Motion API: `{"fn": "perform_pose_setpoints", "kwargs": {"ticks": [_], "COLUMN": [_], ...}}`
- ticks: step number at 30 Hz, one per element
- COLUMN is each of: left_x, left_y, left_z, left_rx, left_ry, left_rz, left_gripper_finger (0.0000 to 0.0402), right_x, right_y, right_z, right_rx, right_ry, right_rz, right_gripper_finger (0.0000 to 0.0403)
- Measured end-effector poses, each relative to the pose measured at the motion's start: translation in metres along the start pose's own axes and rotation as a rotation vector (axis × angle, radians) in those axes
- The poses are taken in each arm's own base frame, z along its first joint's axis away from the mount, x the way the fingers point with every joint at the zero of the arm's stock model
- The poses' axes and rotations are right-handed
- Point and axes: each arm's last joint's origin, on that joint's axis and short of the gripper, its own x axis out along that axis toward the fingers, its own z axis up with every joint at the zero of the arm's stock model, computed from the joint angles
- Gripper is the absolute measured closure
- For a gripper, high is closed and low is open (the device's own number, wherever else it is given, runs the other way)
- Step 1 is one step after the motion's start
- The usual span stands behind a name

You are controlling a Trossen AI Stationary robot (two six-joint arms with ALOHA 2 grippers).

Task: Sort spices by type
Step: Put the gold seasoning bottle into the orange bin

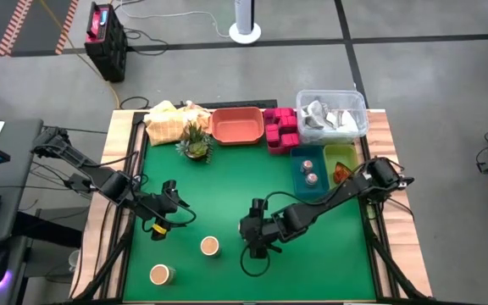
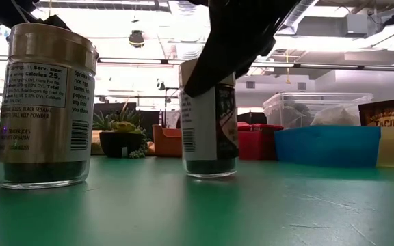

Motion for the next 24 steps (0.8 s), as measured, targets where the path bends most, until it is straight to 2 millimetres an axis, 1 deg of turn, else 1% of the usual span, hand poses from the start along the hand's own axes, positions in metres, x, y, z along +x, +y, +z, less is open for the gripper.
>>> {"fn": "perform_pose_setpoints", "kwargs": {"ticks": [4,10,16,22,24], "left_x": [0.000,0.000,0.000,-0.003,-0.002], "left_y": [0.000,0.001,0.001,0.006,0.006], "left_z": [0.000,0.001,0.001,0.002,0.002], "left_rx": [0.000,-0.007,-0.019,0.004,0.021], "left_ry": [0.000,-0.017,-0.016,-0.076,-0.082], "left_rz": [0.000,0.023,0.037,0.165,0.193], "left_gripper_finger": [0.0116,0.0116,0.0116,0.0116,0.0116], "right_x": [0.001,0.010,0.022,0.025,0.022], "right_y": [-0.003,-0.023,-0.042,-0.053,-0.058], "right_z": [0.002,0.009,0.004,0.009,0.013], "right_rx": [0.003,0.020,0.053,0.023,0.035], "right_ry": [-0.012,-0.063,-0.072,-0.117,-0.135], "right_rz": [-0.028,-0.075,-0.107,-0.116,-0.121], "right_gripper_finger": [0.0101,0.0101,0.0101,0.0101,0.0101]}}
